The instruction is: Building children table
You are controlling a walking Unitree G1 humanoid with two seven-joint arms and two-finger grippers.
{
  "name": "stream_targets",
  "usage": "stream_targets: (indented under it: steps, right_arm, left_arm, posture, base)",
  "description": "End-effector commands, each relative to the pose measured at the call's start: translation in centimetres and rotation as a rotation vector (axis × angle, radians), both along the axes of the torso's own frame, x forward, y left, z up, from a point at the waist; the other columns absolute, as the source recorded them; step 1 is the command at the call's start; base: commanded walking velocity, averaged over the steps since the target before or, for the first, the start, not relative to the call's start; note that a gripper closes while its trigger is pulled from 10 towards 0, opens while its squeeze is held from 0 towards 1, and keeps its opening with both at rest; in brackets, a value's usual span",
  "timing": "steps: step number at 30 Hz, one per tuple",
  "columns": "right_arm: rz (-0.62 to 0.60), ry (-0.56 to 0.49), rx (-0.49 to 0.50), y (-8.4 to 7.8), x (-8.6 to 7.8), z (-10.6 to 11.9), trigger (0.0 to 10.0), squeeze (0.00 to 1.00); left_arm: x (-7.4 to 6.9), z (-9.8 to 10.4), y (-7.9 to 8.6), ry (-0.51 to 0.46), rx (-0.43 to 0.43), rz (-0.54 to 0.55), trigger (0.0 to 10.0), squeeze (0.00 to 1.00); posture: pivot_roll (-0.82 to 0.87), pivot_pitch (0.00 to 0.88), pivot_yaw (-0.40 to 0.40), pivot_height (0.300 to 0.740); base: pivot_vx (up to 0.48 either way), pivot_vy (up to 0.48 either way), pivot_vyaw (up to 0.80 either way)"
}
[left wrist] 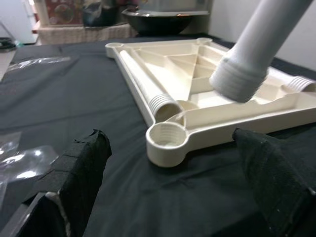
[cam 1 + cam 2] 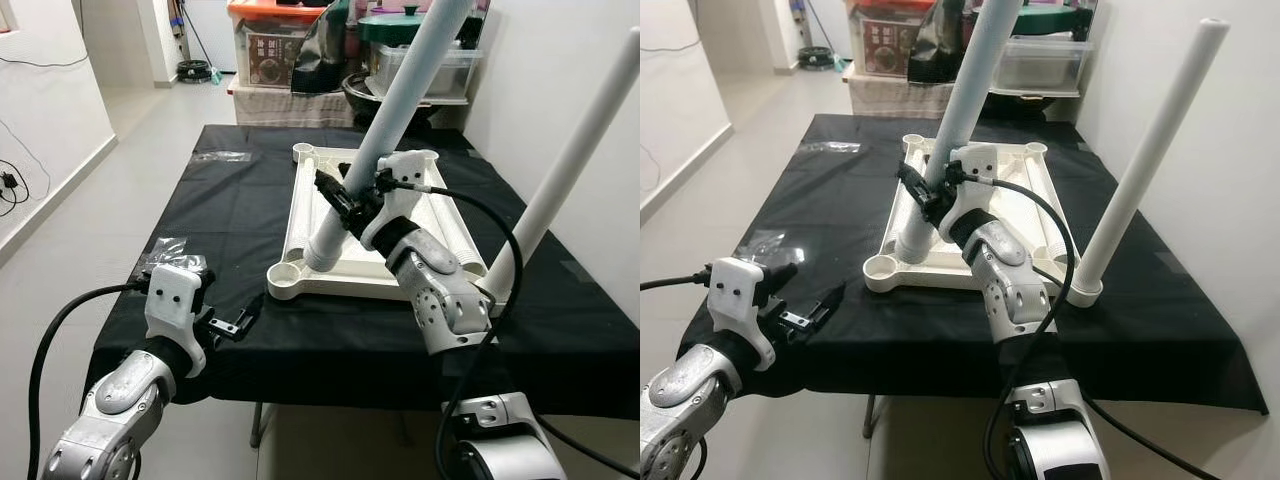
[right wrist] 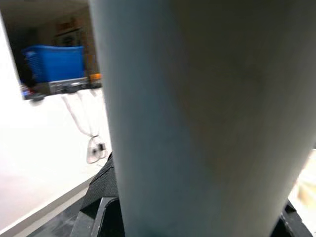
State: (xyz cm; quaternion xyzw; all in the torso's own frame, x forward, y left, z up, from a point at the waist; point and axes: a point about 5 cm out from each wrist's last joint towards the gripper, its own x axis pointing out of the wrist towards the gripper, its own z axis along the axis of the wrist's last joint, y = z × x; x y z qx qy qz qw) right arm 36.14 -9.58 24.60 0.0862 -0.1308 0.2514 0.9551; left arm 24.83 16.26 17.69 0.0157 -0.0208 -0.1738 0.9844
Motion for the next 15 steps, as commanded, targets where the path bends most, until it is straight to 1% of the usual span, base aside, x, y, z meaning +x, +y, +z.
stream_targets:
  steps: [1, 3, 4, 6, 7, 14, 15]
  right_arm:
    - [-0.049, -0.012, 0.01, -0.6, 0.0, 0.0, 10.0, 0.0]
    - [-0.059, -0.018, 0.013, -0.7, -0.1, 0.0, 10.0, 0.0]
    - [-0.081, -0.031, 0.011, -0.9, -0.3, 0.1, 10.0, 0.0]
    - [-0.081, -0.031, 0.011, -0.9, -0.3, 0.1, 10.0, 0.0]
    - [-0.114, -0.046, 0.007, -1.0, -0.6, 0.1, 10.0, 0.0]
    - [-0.142, -0.032, 0.017, -1.1, -0.9, -0.2, 10.0, 0.0]
    - [-0.145, -0.024, 0.027, -1.0, -1.0, -0.4, 10.0, 0.0]
  left_arm:
    - [0.0, -0.6, 0.1, 0.011, 0.01, 0.022, 10.0, 0.0]
    - [-0.1, -0.7, 0.3, 0.013, 0.012, 0.031, 10.0, 0.0]
    - [-0.1, -0.8, 0.4, 0.013, 0.012, 0.04, 10.0, 0.0]
    - [-0.1, -0.8, 0.4, 0.013, 0.012, 0.04, 10.0, 0.0]
    - [0.1, -0.8, 0.4, 0.007, 0.014, 0.042, 10.0, 0.0]
    - [0.4, -0.6, 0.2, -0.005, 0.015, 0.032, 10.0, 0.0]
    - [0.4, -0.6, 0.2, -0.009, 0.015, 0.029, 10.0, 0.0]
  posture:
    - [0.04, 0.0, -0.057, 0.74]
    - [0.03, 0.0, -0.053, 0.74]
    - [0.02, 0.0, -0.047, 0.74]
    - [0.02, 0.0, -0.047, 0.74]
    - [0.0, 0.0, -0.03, 0.74]
    - [0.0, 0.0, -0.019, 0.74]
    - [-0.01, 0.0, -0.015, 0.74]
  base:
    - [0.0, 0.0, 0.0]
    - [0.0, 0.0, 0.0]
    - [0.0, 0.454, 0.0]
    - [0.0, 0.454, 0.0]
    - [0.0, 0.48, 0.0]
    - [0.0, 0.48, 0.0]
    - [0.0, 0.48, -0.8]
